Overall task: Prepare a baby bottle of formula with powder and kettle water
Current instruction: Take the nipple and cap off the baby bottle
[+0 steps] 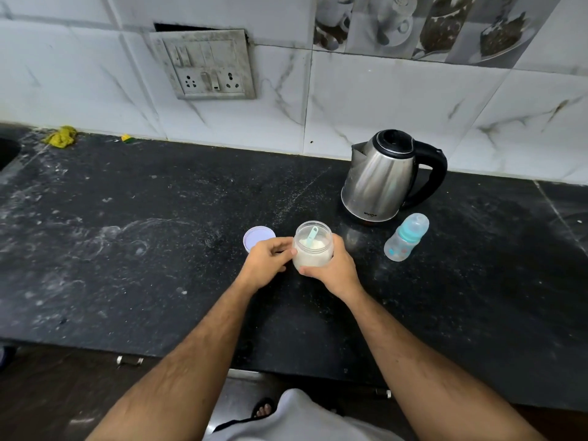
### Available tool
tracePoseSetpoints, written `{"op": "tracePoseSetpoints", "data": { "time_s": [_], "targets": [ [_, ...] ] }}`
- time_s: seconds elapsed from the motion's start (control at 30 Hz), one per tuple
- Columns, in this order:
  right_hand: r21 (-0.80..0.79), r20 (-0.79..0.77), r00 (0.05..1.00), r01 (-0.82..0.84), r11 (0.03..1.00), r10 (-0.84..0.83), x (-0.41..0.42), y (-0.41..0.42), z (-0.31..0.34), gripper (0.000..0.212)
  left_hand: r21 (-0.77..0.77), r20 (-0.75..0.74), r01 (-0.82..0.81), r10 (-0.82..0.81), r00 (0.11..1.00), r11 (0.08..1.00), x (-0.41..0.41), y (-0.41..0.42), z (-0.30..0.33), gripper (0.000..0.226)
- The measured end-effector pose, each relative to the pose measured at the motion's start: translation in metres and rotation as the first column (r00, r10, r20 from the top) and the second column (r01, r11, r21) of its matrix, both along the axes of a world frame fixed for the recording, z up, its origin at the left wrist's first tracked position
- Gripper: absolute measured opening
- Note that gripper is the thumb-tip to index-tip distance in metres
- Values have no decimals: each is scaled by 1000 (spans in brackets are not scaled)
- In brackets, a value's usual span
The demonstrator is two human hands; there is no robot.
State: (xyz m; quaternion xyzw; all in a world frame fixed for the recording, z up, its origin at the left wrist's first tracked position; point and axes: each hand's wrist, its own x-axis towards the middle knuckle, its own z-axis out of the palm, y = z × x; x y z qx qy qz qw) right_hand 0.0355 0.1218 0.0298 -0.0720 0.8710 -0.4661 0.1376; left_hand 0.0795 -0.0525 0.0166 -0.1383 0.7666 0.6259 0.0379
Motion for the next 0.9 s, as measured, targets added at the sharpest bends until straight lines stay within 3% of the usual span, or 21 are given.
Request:
{"op": "tracePoseSetpoints", "data": {
  "time_s": [0.37, 0.47, 0.57, 0.63, 0.73, 0.9],
  "targets": [
    [-22, 30, 999, -36, 999, 37, -19, -19, -15, 96, -16, -32, -119, 119, 992, 993, -3, 0, 2, 35],
    [9, 35, 998, -47, 999, 47, -20, -14, -17, 108, -37, -33, -198, 197, 980, 980, 2, 4, -4, 39],
    [44, 58, 998, -31, 999, 28, -16, -2, -19, 120, -74, -51, -327, 324, 945, 942, 14, 11, -14, 26],
    [45, 44, 999, -4, 999, 2, -13, 10, -23, 112, -54, -58, -365, 362, 930, 930, 26, 23, -16, 16],
    [56, -17, 998, 53, 997, -53, -5, 33, -24, 83, -51, -81, -335, 331, 940, 941, 37, 46, -19, 13],
    [-17, -101, 974, 203, 979, -203, 1, 76, -20, 35, -78, -109, -119, 110, 988, 990, 28, 89, -14, 17]
  ]
}}
